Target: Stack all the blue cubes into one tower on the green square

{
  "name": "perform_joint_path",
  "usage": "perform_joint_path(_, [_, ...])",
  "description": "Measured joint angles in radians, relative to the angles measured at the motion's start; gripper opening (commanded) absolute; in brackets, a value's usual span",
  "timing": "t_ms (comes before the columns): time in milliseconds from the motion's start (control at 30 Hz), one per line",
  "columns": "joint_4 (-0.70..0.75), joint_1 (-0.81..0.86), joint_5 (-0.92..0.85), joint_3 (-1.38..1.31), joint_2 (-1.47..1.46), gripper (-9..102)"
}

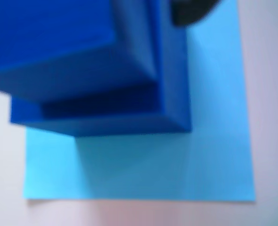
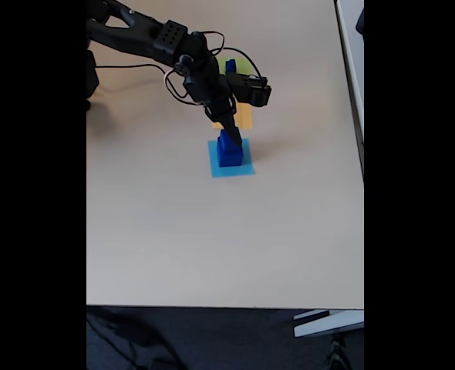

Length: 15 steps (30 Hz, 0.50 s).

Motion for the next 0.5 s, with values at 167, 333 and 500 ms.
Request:
perform_joint_path(167, [-0.002,0.005,-0.006,0.018,-0.009,28])
perform_joint_path(333, [-0.002,0.005,-0.012,0.018,-0.009,26])
perform_joint_path(500, [-0.002,0.005,-0.015,0.018,-0.009,22])
